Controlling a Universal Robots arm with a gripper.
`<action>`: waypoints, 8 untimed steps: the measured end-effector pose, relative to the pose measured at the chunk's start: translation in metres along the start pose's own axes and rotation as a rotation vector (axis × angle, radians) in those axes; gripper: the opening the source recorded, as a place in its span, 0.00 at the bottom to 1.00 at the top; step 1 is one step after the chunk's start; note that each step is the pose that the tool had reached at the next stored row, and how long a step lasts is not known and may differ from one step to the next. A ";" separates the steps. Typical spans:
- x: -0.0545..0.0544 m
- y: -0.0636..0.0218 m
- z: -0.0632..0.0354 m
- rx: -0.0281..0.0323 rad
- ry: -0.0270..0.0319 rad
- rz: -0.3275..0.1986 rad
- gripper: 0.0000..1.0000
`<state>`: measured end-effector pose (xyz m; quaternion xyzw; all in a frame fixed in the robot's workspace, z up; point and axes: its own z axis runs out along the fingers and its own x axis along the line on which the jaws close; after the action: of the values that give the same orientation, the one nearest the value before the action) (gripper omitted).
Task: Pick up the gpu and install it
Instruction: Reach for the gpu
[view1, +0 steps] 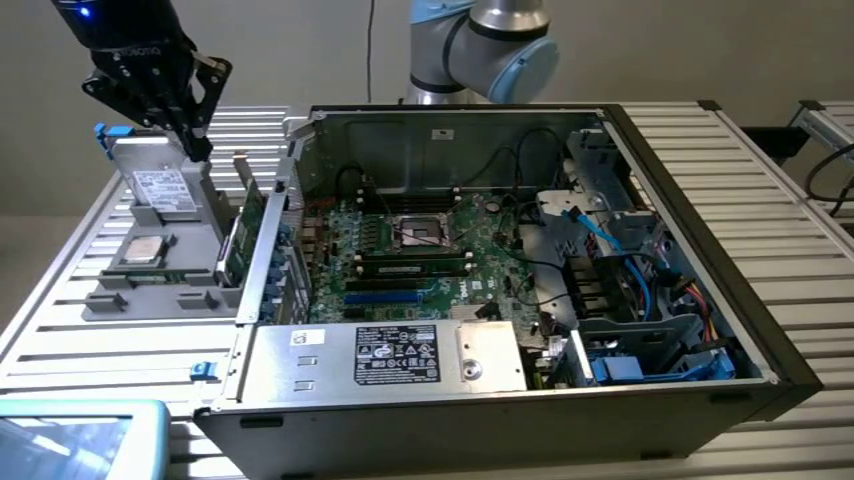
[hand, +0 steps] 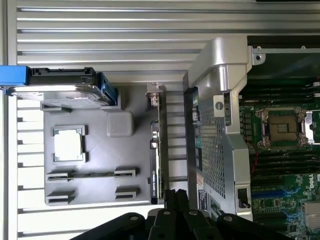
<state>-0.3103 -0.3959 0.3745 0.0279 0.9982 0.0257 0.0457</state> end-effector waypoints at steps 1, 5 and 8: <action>0.001 -0.0001 0.0013 -0.0002 0.0001 -0.002 0.12; 0.003 -0.0005 0.0078 -0.0069 0.0011 -0.014 0.12; 0.003 -0.0007 0.0114 -0.0204 0.0021 -0.021 0.12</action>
<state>-0.3127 -0.3958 0.3628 0.0171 0.9982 0.0354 0.0452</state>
